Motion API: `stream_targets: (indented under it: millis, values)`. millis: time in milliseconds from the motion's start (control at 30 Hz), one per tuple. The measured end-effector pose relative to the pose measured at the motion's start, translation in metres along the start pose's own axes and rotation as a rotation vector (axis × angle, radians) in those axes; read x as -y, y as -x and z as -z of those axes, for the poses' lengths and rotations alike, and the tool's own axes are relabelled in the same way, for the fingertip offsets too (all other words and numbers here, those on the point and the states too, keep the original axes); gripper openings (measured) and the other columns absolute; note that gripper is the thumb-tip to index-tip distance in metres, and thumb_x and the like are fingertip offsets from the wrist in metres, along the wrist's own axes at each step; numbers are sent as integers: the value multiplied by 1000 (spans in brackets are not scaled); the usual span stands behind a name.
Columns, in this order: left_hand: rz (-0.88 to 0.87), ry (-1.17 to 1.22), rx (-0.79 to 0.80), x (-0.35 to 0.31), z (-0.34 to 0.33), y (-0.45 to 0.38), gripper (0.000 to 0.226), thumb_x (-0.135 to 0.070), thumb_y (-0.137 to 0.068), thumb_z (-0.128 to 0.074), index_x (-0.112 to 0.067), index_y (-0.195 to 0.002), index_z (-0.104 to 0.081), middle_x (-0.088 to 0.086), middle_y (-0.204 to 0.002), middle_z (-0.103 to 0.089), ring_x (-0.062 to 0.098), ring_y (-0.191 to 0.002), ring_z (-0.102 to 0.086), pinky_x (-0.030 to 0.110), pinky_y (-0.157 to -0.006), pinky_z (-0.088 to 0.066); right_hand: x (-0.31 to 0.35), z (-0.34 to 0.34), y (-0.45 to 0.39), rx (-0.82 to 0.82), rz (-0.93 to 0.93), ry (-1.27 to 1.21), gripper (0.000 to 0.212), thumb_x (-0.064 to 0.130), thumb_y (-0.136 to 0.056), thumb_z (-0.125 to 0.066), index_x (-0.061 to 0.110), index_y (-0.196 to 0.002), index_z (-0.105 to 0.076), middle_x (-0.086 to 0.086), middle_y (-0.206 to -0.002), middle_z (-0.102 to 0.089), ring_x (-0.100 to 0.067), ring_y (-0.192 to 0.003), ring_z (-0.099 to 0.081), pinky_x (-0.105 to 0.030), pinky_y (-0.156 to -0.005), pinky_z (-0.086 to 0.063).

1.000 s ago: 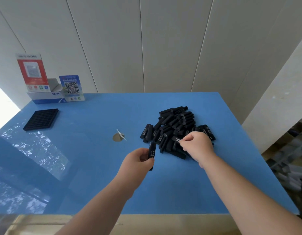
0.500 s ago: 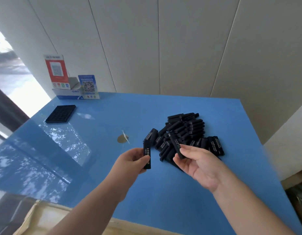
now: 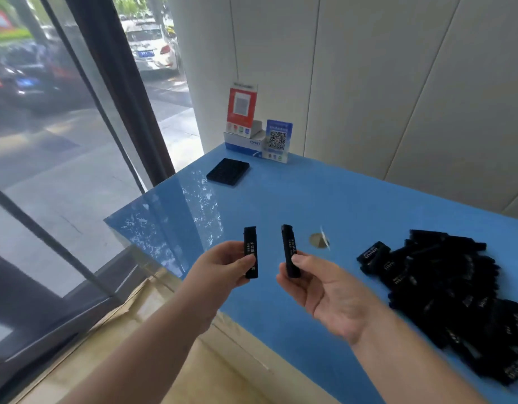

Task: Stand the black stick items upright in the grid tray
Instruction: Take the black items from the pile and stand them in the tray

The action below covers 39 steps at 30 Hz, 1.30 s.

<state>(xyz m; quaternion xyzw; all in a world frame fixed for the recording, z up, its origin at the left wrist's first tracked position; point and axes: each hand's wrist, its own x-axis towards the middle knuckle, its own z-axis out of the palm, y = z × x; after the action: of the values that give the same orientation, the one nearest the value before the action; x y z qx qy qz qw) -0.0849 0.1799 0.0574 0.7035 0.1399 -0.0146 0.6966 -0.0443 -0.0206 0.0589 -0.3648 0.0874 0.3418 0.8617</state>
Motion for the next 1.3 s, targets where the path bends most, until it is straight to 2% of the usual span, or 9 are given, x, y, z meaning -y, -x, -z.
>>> stream_targets:
  millis: [100, 233, 367, 467, 600, 733, 867, 1133, 1300]
  values:
    - [-5, 9, 10, -2, 51, -4, 21, -14, -94, -67, -32, -95, -77, -2, -100, -77, 14, -92, -73, 26, -80, -54, -26, -37, -30, -44, 22, 113, 8, 1, -88, -66, -1, -95, -69, -15, -83, -68, -22, -78, -71, -33, -75, -63]
    - [-27, -25, 50, 0, 119, -19, 18, -18, -94, -67, -33, -99, -77, -3, -101, -77, 14, -94, -73, 31, -86, -53, -56, -84, -72, -99, 84, 324, 14, 2, -92, -65, 1, -106, -67, -14, -90, -74, -21, -84, -72, -29, -73, -62]
    - [-23, -28, 96, -1, 177, -41, 16, -19, -93, -68, -30, -100, -76, -4, -102, -77, 14, -95, -73, 32, -87, -52, -79, -124, -107, -118, 221, 472, 15, 2, -91, -68, -1, -106, -66, -14, -97, -76, -24, -92, -74, -28, -77, -60]
    - [-24, -22, 103, -2, 205, -64, 20, -19, -94, -67, -37, -96, -76, -6, -101, -77, 12, -93, -73, 29, -84, -52, -93, -138, -127, -201, 345, 547, 14, 1, -90, -71, 3, -103, -67, -12, -97, -76, -26, -93, -75, -29, -79, -60]
    - [-2, 25, 107, 6, 219, -103, 24, -15, -94, -67, -37, -93, -77, -4, -99, -77, 13, -94, -73, 33, -88, -53, -97, -134, -158, -282, 391, 602, 13, 2, -90, -71, 10, -100, -71, -8, -98, -77, -24, -91, -76, -33, -83, -60]
    - [5, 20, 160, 6, 222, -149, 18, -13, -94, -67, -28, -97, -77, 0, -101, -77, 17, -95, -73, 30, -84, -55, -84, -132, -200, -269, 373, 630, 9, 10, -91, -72, 18, -91, -76, -7, -97, -78, -23, -92, -75, -32, -82, -60]
    - [11, 38, 191, -3, 229, -195, 16, -10, -94, -66, -20, -104, -74, 3, -101, -77, 20, -94, -74, 22, -77, -58, -63, -138, -246, -263, 384, 682, 8, 14, -91, -72, 15, -99, -74, -5, -98, -78, -21, -94, -75, -29, -83, -59]
    - [27, -37, 269, -15, 245, -280, 20, -8, -94, -66, -18, -109, -73, 0, -104, -77, 18, -98, -73, 28, -87, -57, -32, -144, -313, -326, 402, 702, 13, 13, -93, -71, 16, -105, -74, -2, -99, -78, -18, -92, -75, -31, -86, -60]
    - [-8, -105, 351, -23, 249, -354, 22, -6, -91, -68, -19, -109, -74, 0, -103, -77, 17, -98, -73, 28, -87, -57, -13, -148, -353, -435, 476, 761, 13, 11, -91, -73, 19, -100, -74, 4, -94, -79, -13, -88, -75, -20, -78, -59]
